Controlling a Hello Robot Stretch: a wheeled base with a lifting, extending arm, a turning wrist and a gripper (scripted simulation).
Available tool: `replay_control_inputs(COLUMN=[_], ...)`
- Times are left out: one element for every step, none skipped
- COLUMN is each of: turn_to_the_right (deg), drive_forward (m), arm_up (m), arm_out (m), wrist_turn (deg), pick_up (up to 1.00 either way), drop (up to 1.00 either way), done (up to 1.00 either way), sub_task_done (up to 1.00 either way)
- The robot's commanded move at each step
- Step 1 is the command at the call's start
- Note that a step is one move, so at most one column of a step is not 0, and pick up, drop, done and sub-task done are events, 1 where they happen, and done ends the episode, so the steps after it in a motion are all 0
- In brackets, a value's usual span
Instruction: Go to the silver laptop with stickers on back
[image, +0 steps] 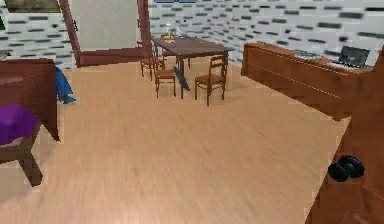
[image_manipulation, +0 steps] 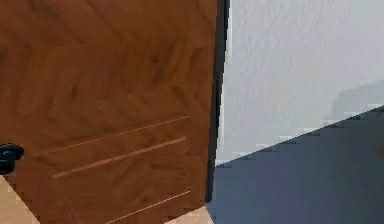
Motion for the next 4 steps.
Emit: replay_control_inputs(turn_to_the_right=[0.0,39.0,0.0,24.0], drive_forward=[0.55,0.00,1.00,0.00], arm_up=[0.00,0.00,0.00,0.00], arm_out=[0.00,0.00,0.00,0.00], wrist_turn=[0.0,0.0,0.0,0.0], pick_up=[0.00,0.00,0.00,0.00], drop=[0.00,0.00,0.00,0.00], done=[0.00,0.00,0.00,0.00], sub_task_done=[0.00,0.00,0.00,0.00])
